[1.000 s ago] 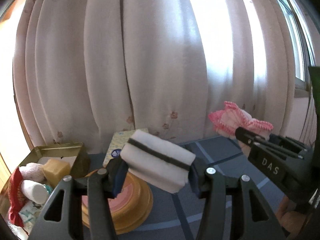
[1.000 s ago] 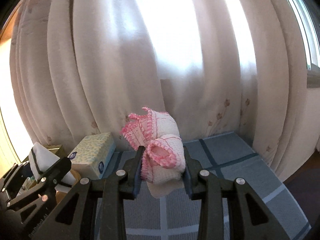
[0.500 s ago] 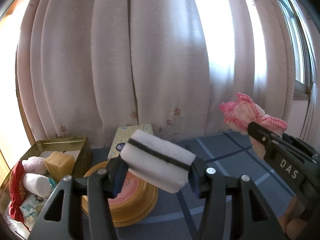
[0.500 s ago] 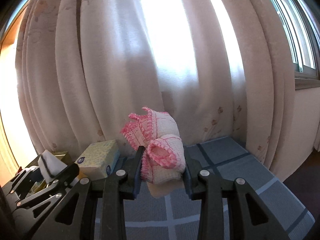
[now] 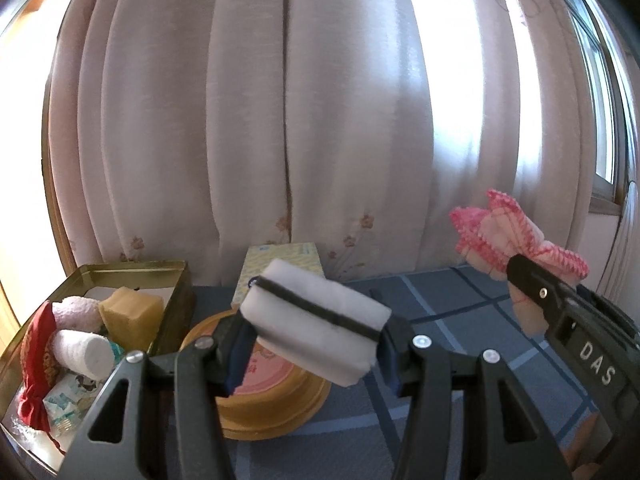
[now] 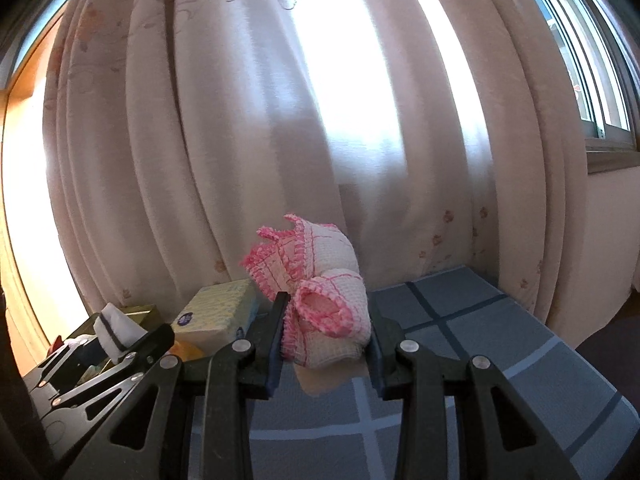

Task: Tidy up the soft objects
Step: 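Lift the sponge block and pink-trimmed cloth and carry them toward the gold tray, then lower the sponge block and cloth into the gold tray and open both grippers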

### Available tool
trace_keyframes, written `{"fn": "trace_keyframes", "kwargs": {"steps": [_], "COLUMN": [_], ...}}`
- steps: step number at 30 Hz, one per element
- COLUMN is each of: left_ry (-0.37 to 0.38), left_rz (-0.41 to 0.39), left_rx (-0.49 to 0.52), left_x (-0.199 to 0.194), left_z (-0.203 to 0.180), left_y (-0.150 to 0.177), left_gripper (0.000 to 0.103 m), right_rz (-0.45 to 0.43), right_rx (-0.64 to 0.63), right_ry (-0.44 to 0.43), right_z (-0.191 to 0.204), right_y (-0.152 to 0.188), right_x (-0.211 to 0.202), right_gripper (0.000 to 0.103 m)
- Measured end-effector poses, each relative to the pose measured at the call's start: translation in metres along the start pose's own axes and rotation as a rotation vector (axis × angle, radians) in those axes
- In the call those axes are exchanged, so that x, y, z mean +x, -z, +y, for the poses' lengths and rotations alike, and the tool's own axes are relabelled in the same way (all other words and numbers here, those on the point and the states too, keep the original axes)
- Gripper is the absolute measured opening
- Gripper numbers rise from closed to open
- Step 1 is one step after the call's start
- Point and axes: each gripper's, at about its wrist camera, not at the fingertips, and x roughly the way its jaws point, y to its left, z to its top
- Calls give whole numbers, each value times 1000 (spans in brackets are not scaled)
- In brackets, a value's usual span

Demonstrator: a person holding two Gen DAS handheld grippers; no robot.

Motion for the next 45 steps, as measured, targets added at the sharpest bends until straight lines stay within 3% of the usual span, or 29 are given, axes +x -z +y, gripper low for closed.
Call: {"fn": "trace_keyframes", "kwargs": {"steps": [16, 45], "left_ry": [-17, -142], "left_rz": [-5, -17], "left_rx": [-51, -134], "left_x": [-16, -50], "left_z": [27, 105], "left_y": [3, 9], "left_gripper": [52, 52], "right_rz": [-10, -10], "right_rx": [-19, -126], "right_ry": [-34, -173], "right_z": [28, 106], "right_y": [7, 27], "right_x": [-7, -10], "right_gripper": [37, 37]}}
